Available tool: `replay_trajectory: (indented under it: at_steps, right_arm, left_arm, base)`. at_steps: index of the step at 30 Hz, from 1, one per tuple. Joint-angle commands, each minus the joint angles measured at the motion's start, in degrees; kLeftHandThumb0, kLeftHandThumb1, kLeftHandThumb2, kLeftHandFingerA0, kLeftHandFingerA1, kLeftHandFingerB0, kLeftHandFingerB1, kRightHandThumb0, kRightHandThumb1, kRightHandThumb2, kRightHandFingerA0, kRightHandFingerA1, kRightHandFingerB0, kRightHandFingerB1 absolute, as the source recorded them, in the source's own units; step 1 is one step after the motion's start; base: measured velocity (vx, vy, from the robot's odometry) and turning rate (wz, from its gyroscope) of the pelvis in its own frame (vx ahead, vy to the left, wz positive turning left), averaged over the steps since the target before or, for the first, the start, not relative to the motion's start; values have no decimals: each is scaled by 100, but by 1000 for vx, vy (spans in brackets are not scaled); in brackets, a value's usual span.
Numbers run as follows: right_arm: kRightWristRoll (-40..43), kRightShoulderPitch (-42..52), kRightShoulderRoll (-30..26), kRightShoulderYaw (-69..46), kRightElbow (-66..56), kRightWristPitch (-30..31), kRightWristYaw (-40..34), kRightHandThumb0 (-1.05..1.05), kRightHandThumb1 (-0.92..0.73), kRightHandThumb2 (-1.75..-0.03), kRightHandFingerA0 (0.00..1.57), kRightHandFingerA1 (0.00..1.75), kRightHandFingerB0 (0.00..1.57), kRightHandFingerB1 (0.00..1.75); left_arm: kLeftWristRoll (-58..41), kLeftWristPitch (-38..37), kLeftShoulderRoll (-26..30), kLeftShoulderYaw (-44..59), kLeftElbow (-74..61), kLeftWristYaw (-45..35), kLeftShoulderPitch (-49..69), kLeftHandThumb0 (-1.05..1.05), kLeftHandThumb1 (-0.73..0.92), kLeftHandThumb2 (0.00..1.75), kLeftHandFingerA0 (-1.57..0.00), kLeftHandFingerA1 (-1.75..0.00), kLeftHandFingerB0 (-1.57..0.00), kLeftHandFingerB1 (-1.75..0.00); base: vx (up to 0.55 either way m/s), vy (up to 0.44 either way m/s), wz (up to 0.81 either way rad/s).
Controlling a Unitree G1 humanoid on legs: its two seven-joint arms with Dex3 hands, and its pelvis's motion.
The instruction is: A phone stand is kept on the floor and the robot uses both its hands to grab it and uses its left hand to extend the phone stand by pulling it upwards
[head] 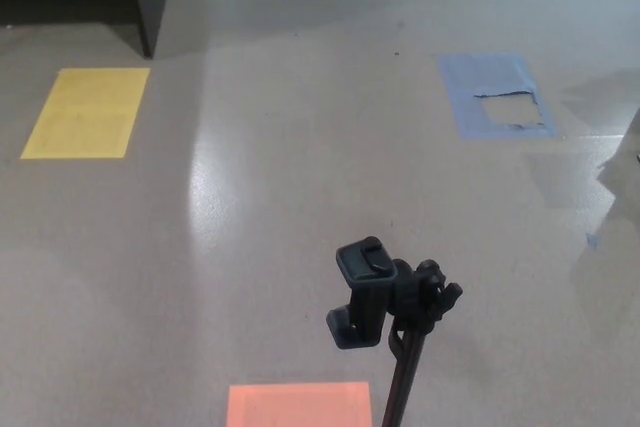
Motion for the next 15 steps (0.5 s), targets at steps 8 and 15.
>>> replay_trajectory:
  at_steps: [8, 15]
  right_arm:
    - [-870, -93, -754, 492, -1140, -1639, -374, -105, -79, -70, 0, 7, 0, 1]
    - [-1178, -851, -242, 1005, -1396, -1360, -483, -105, -81, -78, 0, 3, 0, 0]
  left_arm:
    - [-508, -2844, -409, 523, -2210, 153, 1009, -59, 47, 83, -61, -58, -46, -49]
    - [-524, -1556, -856, 7, -4064, 267, 66, -59, 48, 84, -66, -59, -52, -52]
  base:
    - [0, 0, 0]
    - [0, 0, 0]
